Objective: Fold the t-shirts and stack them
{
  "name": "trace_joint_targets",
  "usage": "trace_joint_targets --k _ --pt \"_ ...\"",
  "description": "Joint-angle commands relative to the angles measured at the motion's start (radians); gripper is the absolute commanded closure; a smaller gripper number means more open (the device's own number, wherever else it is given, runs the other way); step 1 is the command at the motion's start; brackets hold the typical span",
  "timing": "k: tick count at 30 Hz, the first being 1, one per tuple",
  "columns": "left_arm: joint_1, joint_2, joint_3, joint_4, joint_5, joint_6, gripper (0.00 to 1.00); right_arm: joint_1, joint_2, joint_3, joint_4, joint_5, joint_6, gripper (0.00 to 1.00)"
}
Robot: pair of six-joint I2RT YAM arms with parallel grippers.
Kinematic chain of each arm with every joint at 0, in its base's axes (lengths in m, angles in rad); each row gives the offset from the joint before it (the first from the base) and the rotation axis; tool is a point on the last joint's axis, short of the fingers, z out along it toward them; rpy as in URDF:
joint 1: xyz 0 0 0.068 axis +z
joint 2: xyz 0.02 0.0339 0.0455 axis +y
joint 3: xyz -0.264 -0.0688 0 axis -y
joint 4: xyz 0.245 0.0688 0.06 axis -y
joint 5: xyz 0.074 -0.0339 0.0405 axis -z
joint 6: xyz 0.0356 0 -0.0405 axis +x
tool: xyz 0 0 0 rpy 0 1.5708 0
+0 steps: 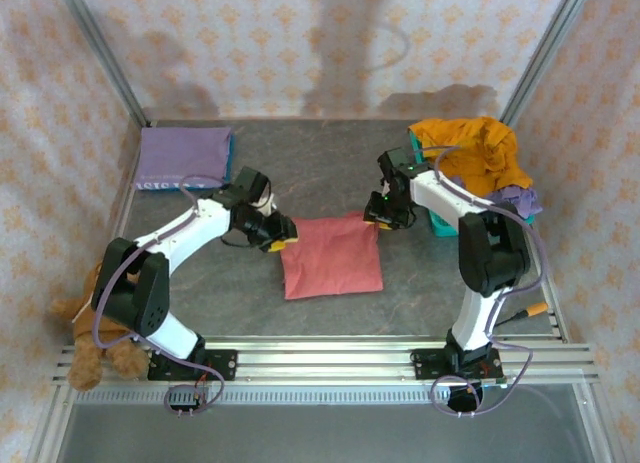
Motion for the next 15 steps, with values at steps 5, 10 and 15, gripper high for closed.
trace_joint_targets --k 5,10,15 --pt "0.002 0.238 0.354 -0.113 0.087 0.059 0.64 -0.011 0.077 0.059 0.066 -0.046 -0.049 0.69" --pt "-0.01 0.435 0.562 -0.129 0.139 0.066 0.66 -0.017 0.083 0.037 0.104 -0.079 -0.047 0.78" --pt "-0.038 0.582 0.717 -0.124 0.176 0.048 0.67 -0.03 0.087 0.022 0.122 -0.108 -0.059 0.63"
